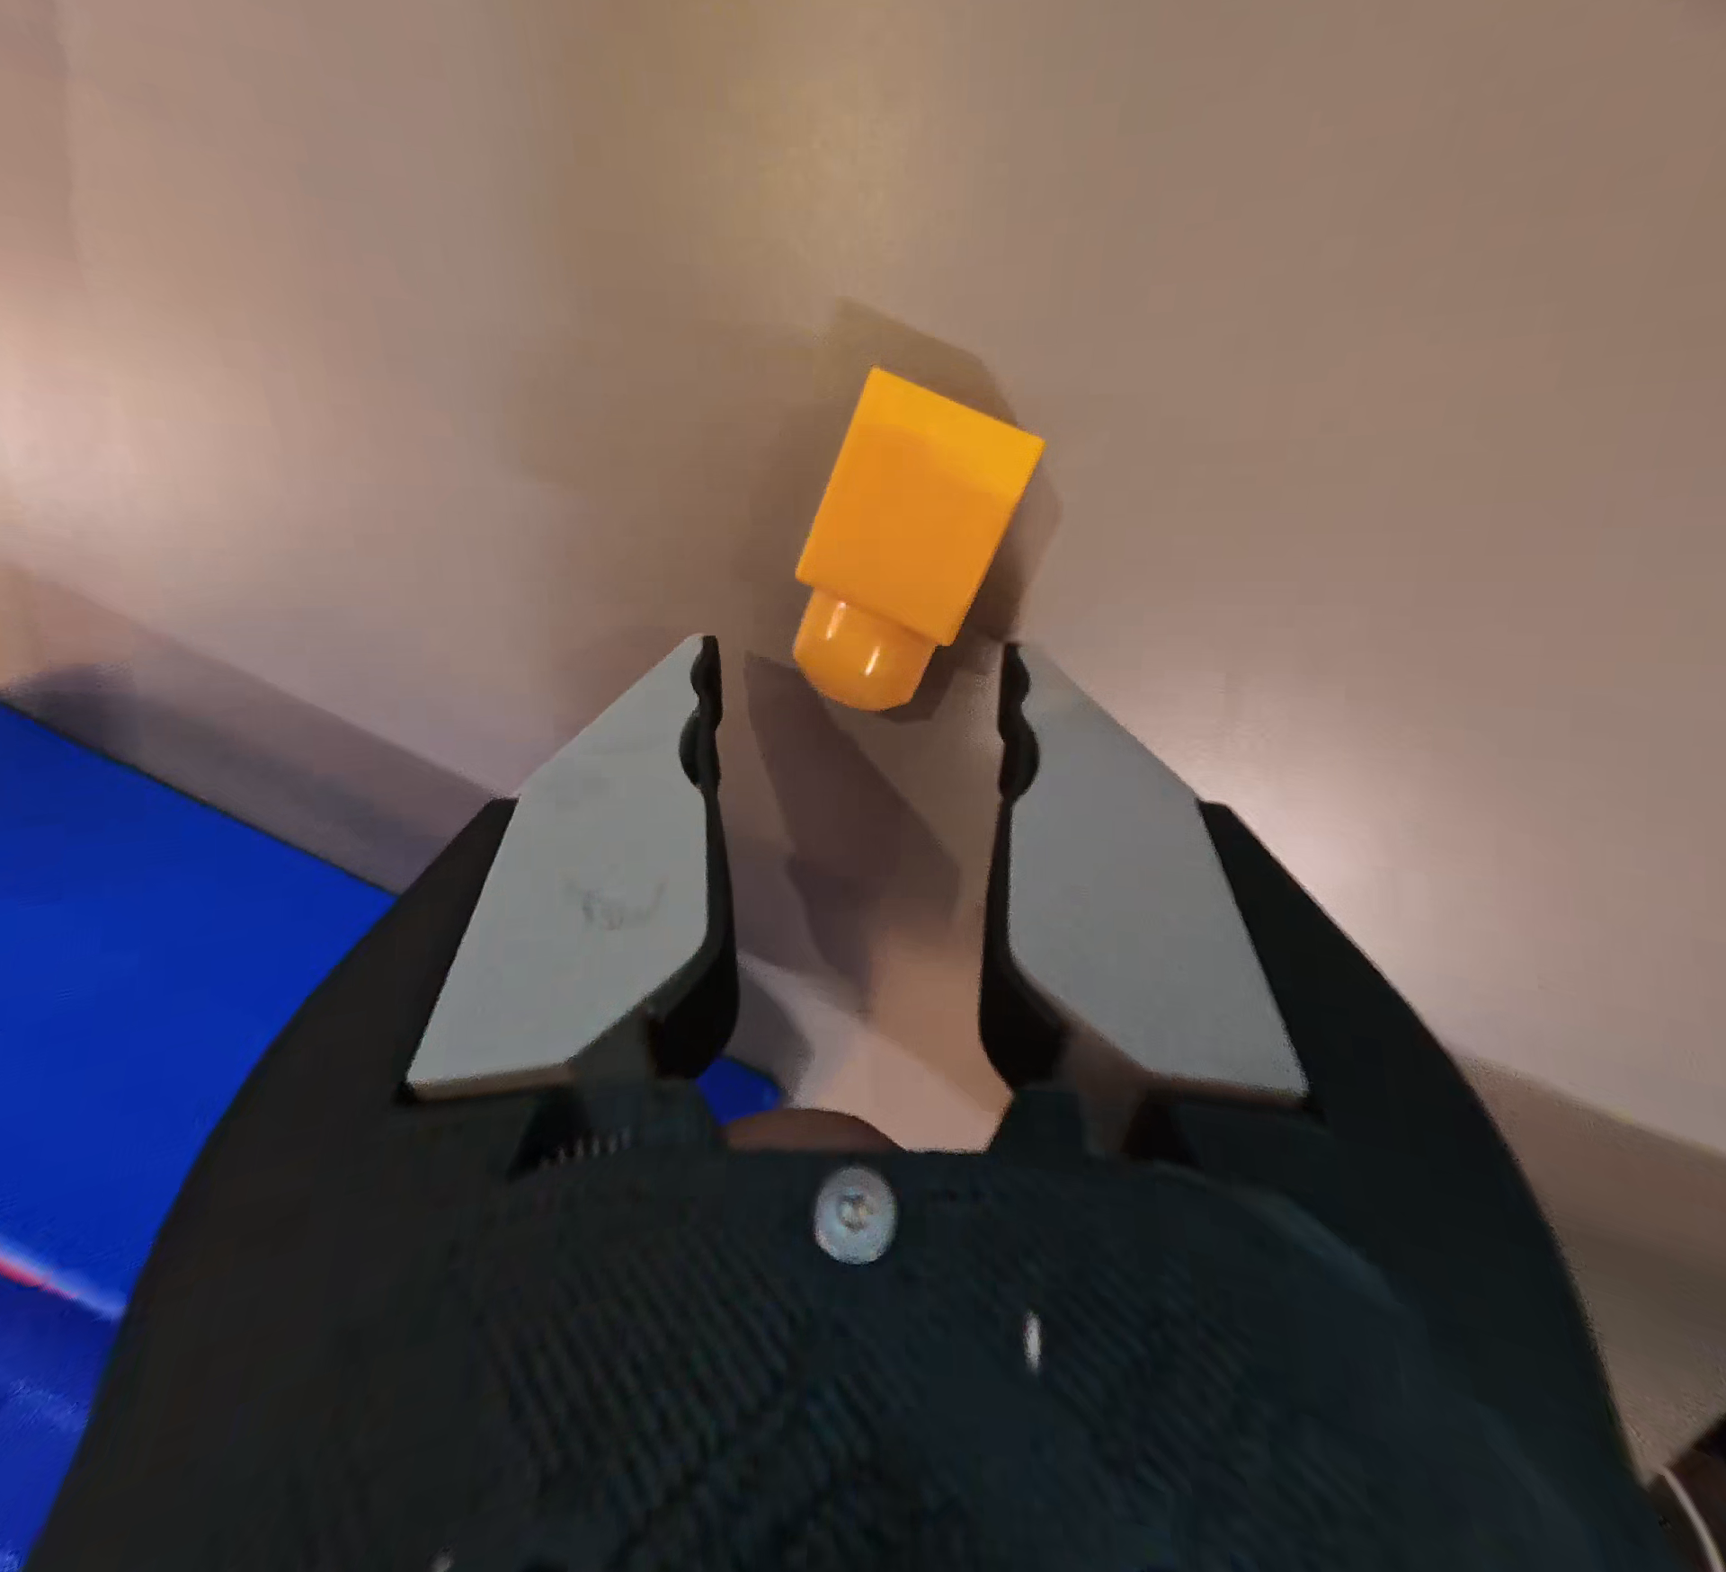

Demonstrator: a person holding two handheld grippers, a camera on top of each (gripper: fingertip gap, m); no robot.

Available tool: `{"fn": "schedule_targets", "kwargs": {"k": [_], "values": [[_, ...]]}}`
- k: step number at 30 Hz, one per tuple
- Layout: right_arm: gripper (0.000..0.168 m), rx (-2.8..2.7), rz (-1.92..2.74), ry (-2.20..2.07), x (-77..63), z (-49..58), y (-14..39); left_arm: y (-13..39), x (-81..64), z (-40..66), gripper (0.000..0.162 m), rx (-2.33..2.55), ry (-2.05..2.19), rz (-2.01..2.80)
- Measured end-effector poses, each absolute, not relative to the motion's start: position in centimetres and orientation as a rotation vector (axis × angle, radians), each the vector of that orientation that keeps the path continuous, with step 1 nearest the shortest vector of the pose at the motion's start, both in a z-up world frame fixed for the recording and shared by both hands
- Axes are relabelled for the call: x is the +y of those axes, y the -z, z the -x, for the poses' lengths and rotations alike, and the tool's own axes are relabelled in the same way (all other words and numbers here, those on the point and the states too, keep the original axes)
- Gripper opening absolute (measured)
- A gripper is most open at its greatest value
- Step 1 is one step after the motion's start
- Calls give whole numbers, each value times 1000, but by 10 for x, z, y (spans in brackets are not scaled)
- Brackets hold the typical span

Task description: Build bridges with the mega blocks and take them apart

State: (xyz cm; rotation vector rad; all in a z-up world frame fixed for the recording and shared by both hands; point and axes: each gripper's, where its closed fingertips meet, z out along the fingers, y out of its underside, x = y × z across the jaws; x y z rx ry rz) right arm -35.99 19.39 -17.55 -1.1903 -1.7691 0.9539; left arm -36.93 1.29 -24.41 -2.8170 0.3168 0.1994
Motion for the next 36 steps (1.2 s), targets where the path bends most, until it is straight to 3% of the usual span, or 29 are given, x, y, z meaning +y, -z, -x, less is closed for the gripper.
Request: {"fn": "schedule_targets", "kwargs": {"k": [3, 11, 19, 27, 31, 36], "values": [[62, -1773, 1187, -959, 192, 359, 175, 250, 22, 364, 32, 337, -170, 2805], [61, -1774, 1184, -982, 190, 359, 172, 217, 6, 393, 32, 470, -520, 2981], [60, -1823, 1161, -1000, 179, 357, 176, 188, 10, 414, 32, 1278, -1395, 2981], [60, -1792, 1208, -1065, 184, 357, 171, 203, 19, 404, 32, 1578, -1427, 2863], [60, -1784, 1211, -1073, 185, 357, 169, 200, 19, 408, 60, 1653, -1496, 2798], [60, -1787, 1216, -1075, 185, 357, 170, 200, 24, 388, 64, 1435, -1255, 2831]]}}
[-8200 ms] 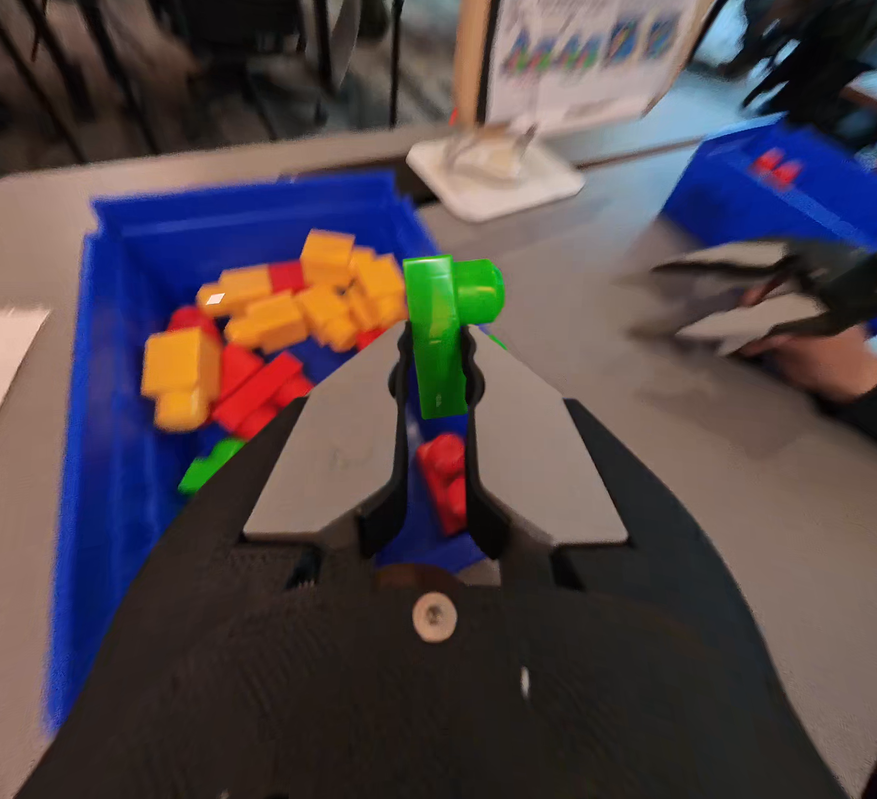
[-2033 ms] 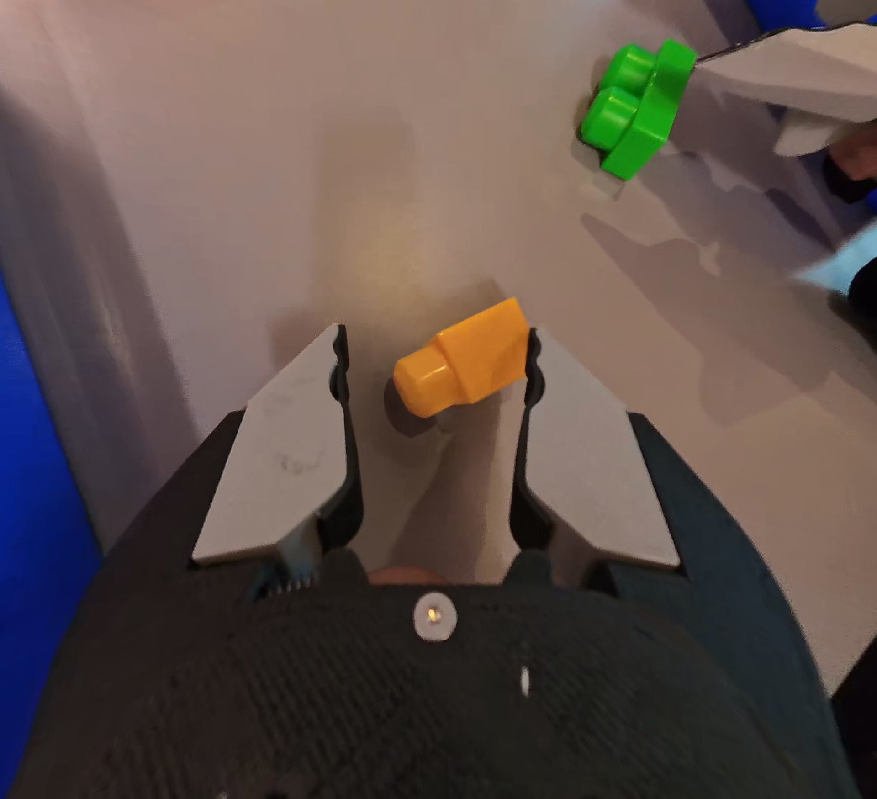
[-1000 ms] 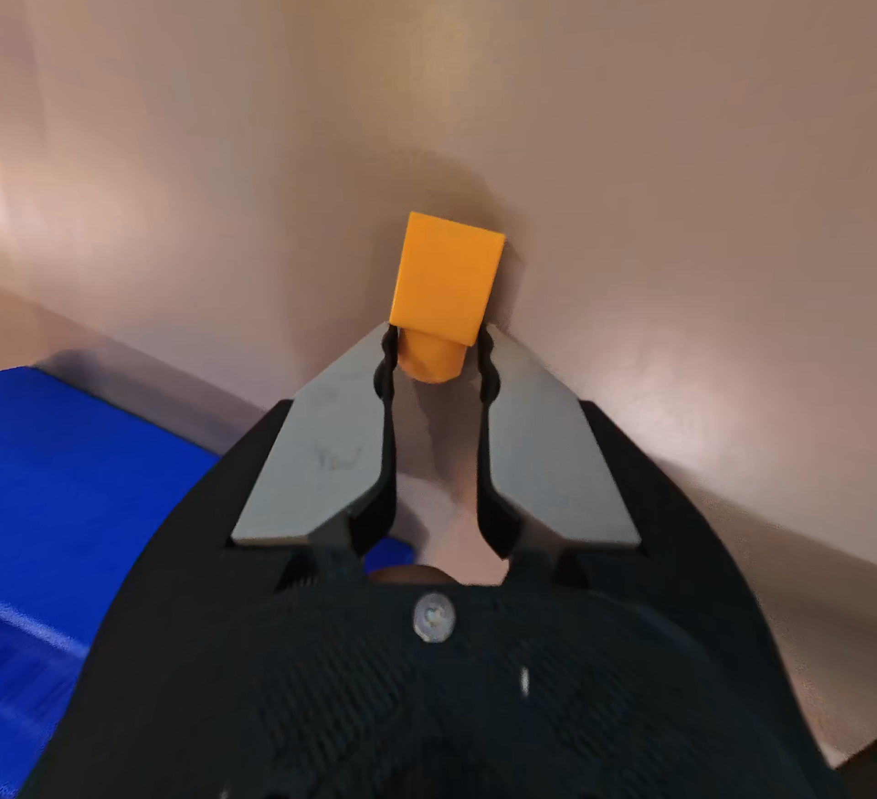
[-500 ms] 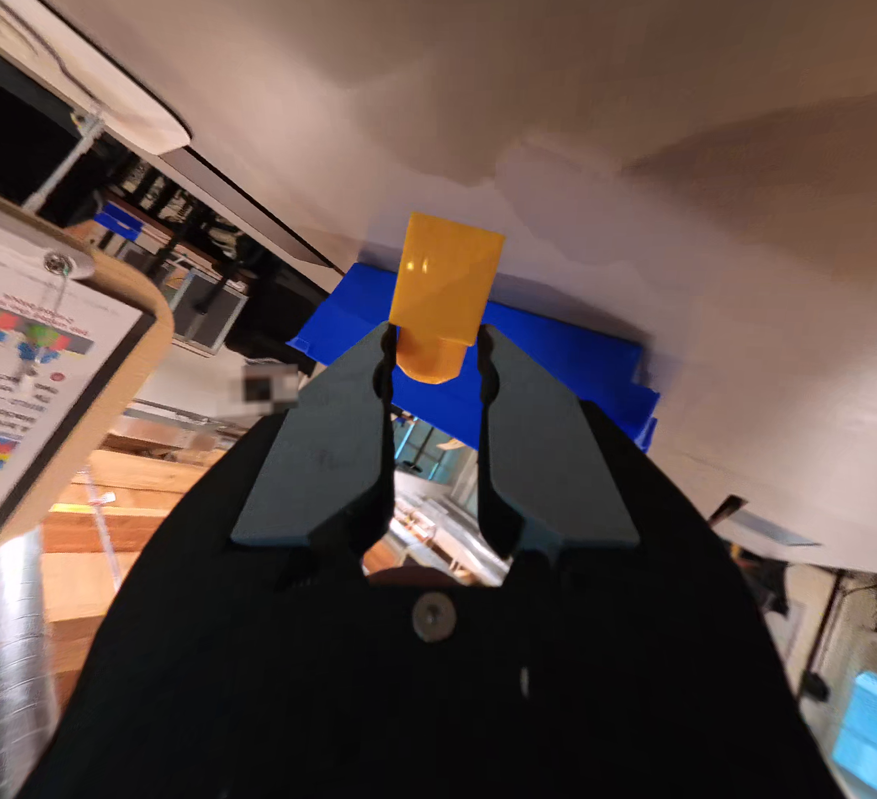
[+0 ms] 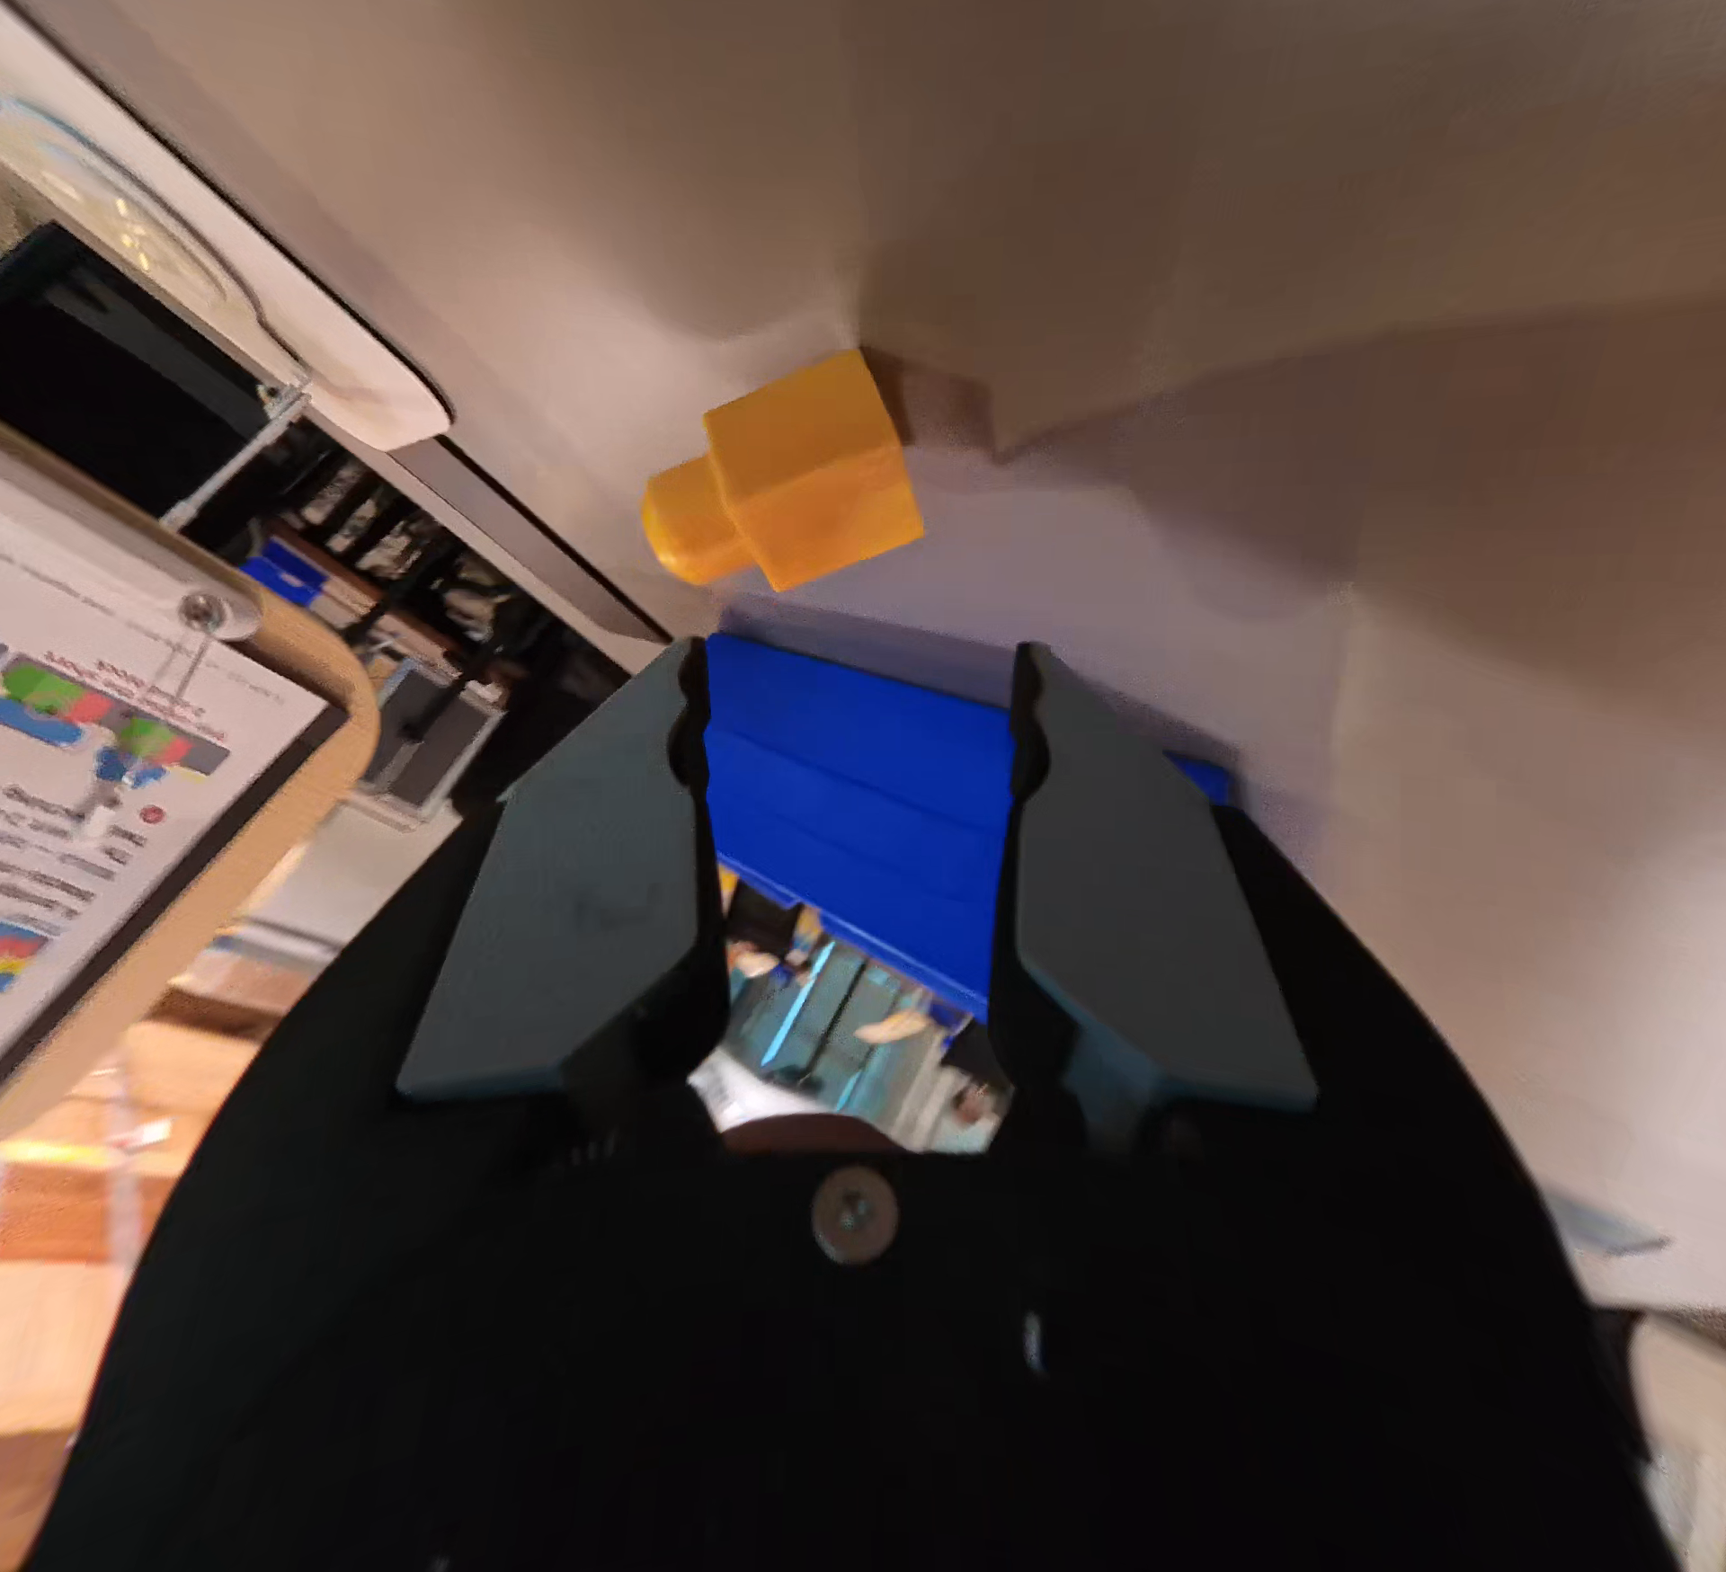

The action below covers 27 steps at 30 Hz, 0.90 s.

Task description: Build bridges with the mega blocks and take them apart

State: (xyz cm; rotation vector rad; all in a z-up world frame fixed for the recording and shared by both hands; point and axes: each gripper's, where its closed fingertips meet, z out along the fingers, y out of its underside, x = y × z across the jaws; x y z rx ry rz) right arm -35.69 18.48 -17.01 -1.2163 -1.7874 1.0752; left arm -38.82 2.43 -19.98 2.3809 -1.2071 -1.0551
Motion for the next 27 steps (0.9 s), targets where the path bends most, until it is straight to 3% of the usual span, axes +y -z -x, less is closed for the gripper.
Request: {"fn": "schedule_targets", "kwargs": {"k": [6, 12, 16, 20, 22, 24, 27], "values": [[60, -1783, 1222, -1091, 185, 357, 169, 186, 23, 378, 63, -702, 909, -3054], [60, -1801, 1221, -1078, 181, 358, 175, 213, 42, 383, 58, 157, 408, -3606], [60, -1804, 1222, -1062, 182, 358, 176, 211, 70, 400, 67, 649, 44, -3684], [60, -1785, 1242, -1084, 188, 358, 174, 220, 85, 415, 69, 691, 124, -3590], [60, -1782, 1256, -1100, 189, 358, 175, 235, 87, 422, 57, 642, 203, -3519], [60, -1781, 1259, -1105, 189, 358, 175, 244, 89, 428, 34, 561, 306, -3498], [60, -1777, 1249, -1104, 188, 357, 172, 235, 99, 433, 33, 591, 397, -3602]]}}
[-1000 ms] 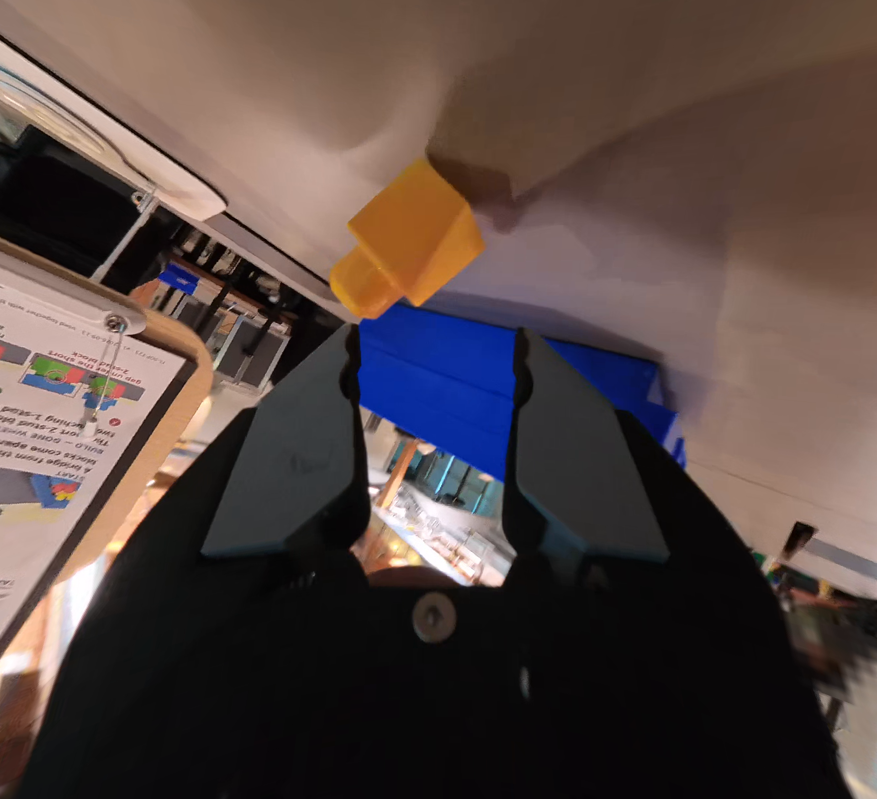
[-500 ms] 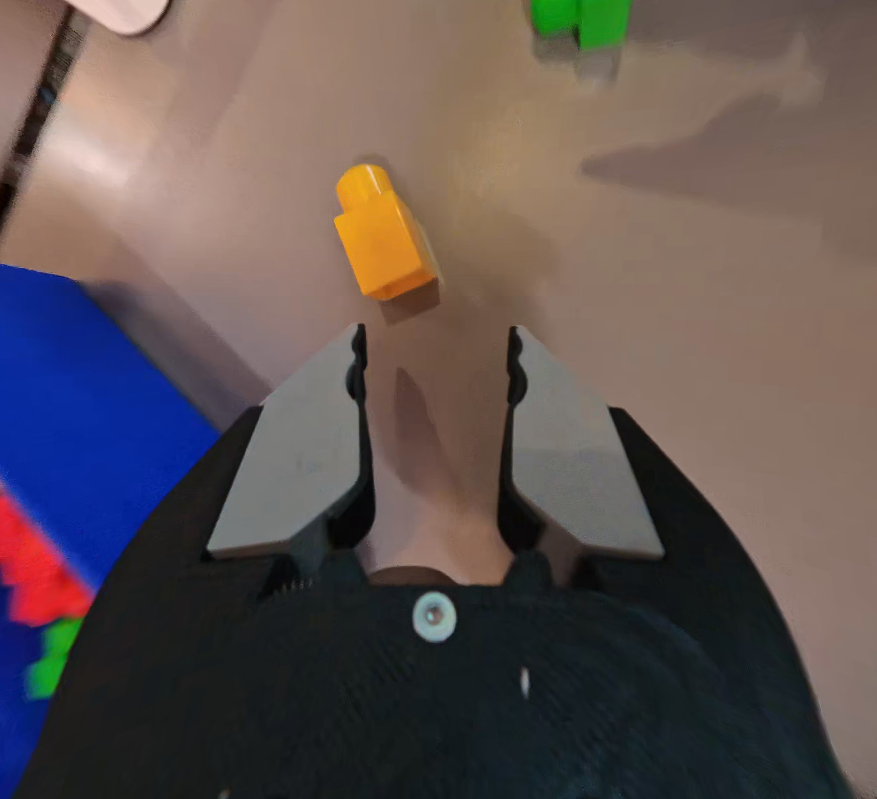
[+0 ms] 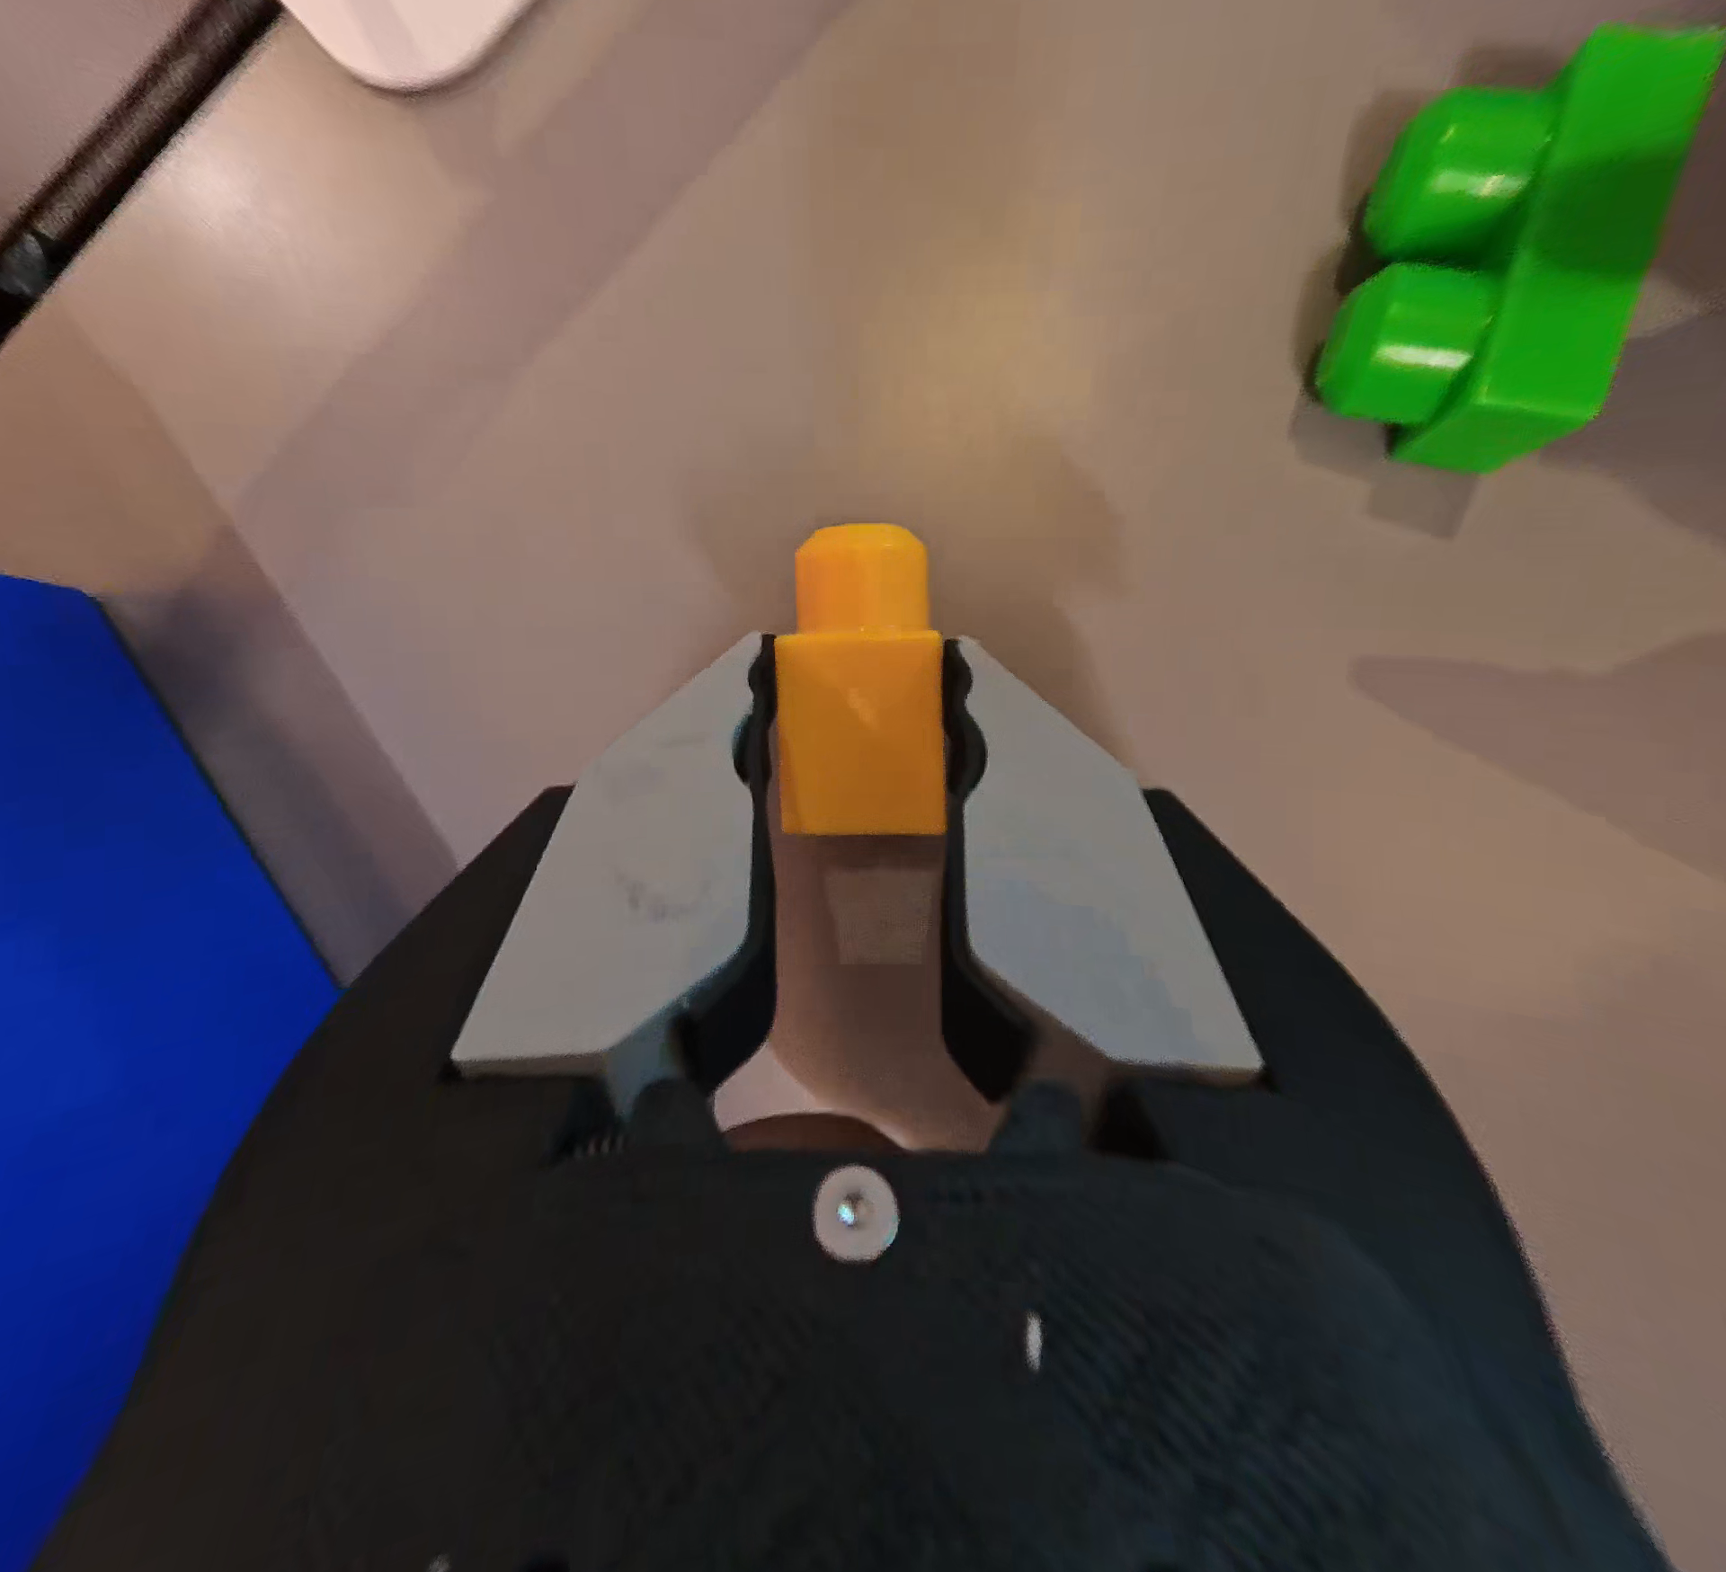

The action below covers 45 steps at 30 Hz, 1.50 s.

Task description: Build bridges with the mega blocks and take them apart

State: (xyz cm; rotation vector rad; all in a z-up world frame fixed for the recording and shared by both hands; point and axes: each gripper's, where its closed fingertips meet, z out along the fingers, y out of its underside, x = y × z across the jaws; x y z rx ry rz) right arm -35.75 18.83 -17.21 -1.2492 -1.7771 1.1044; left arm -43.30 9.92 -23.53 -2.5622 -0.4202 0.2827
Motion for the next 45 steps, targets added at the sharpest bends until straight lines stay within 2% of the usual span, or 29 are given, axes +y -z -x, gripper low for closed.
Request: {"fn": "schedule_targets", "kwargs": {"k": [4, 6, 9, 12, 18, 19, 20, 26, 29, 36, 42, 45], "values": [[60, -1805, 1252, -1173, 177, 356, 172, 200, 114, 412, 33, -385, -164, 2216], [60, -1862, 1294, -1386, 153, 350, 170, 184, 116, 389, 33, -270, -100, 2097], [60, -1831, 1417, -1781, 130, 342, 154, 182, 106, 380, 33, -111, -258, 2072], [46, -1797, 1447, -1970, 124, 338, 144, 174, 107, 360, 33, 2, -273, 1981], [52, -1896, 1462, -1811, 106, 343, 165, 169, 119, 336, 33, 69, -247, 1898], [50, -1903, 1464, -1794, 103, 344, 168, 170, 120, 332, 33, 88, -255, 1907], [38, -1909, 1456, -1786, 101, 345, 169, 172, 122, 330, 33, 97, -264, 1919], [32, -1992, 1419, -1497, 107, 355, 179, 195, 115, 334, 35, 4, -213, 2027], [32, -2082, 1370, -1275, 107, 361, 182, 214, 103, 340, 59, -37, -156, 2136], [32, -2276, 1276, -793, 102, 377, 212, 221, 84, 344, 70, -163, -47, 2212], [33, -2284, 1306, -835, 95, 377, 225, 224, 78, 349, 71, -207, -48, 2236], [43, -2232, 1300, -951, 94, 377, 215, 217, 78, 346, 71, -208, -29, 2214]]}}
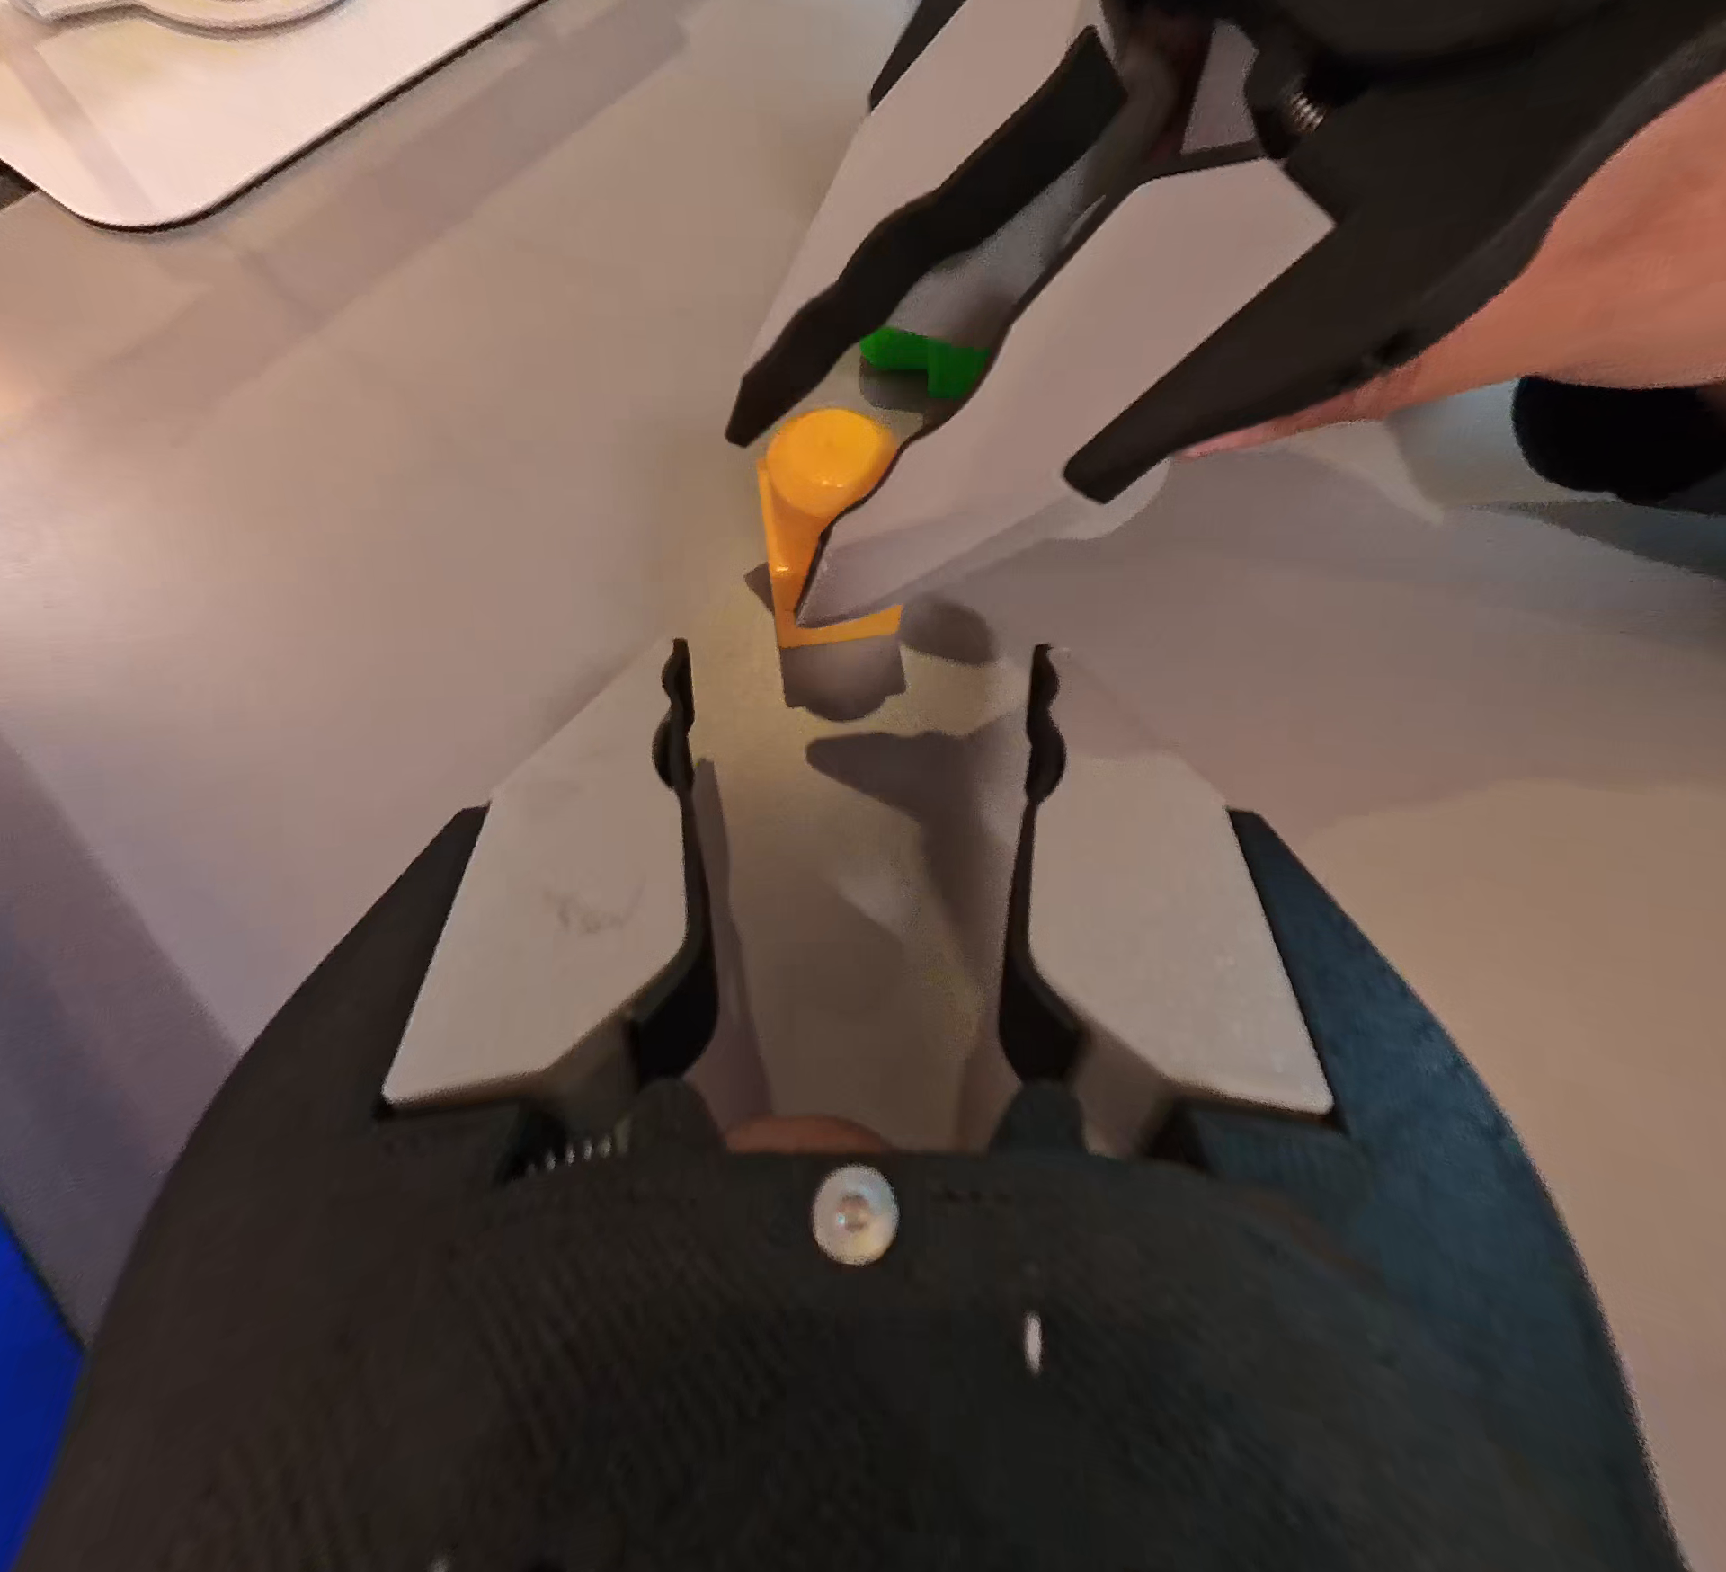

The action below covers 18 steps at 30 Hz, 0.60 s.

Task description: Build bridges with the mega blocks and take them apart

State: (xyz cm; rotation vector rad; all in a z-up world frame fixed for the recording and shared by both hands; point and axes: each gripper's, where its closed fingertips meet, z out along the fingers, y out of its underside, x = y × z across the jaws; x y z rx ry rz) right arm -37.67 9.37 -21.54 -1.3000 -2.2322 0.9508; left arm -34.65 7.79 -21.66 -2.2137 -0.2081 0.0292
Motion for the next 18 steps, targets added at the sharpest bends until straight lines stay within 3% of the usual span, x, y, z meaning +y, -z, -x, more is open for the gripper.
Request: {"fn": "schedule_targets", "kwargs": {"k": [3, 9, 15, 18], "values": [[50, -2108, 1251, -1071, 101, 377, 194, 205, 75, 347, 71, -206, -42, 2181], [48, -1793, 1173, -1253, 129, 371, 153, 147, 55, 353, 71, -241, -43, 1982], [48, -1715, 1123, -1185, 145, 366, 155, 42, -38, 449, 58, -549, -330, 1682], [48, -1747, 1123, -1162, 140, 368, 163, 32, -84, 525, 55, -764, -424, 1653]]}}
